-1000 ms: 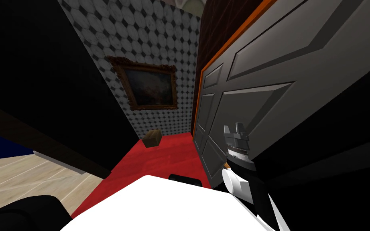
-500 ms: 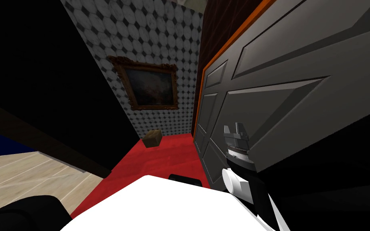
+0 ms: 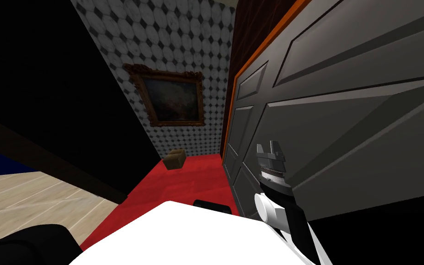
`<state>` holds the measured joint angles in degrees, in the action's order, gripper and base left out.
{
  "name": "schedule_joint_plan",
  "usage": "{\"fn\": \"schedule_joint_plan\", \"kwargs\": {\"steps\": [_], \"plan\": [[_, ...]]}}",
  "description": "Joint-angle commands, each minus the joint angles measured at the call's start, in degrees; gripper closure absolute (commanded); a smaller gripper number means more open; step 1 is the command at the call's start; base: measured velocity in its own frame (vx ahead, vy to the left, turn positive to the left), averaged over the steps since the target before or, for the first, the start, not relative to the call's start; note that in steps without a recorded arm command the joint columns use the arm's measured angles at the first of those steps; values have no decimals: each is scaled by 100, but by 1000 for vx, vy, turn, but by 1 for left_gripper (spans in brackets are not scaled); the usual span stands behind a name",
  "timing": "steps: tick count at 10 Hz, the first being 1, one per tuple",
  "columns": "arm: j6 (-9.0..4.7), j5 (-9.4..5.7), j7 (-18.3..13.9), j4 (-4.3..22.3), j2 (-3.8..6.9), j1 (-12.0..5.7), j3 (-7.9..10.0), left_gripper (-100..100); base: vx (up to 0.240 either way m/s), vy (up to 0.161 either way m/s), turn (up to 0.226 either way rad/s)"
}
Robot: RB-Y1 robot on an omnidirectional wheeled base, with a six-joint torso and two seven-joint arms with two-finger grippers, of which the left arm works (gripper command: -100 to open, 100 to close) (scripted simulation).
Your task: Push the door open
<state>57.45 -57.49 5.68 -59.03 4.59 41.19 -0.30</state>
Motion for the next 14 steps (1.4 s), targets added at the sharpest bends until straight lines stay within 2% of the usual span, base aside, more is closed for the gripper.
{"fn": "schedule_joint_plan", "kwargs": {"steps": [1, 14], "plan": [[192, -82, -1, 148, -28, -7, -5, -100, 94, -28, 75], [1557, -856, 193, 1153, -127, 135, 32, -100, 90, -41, 57]]}}
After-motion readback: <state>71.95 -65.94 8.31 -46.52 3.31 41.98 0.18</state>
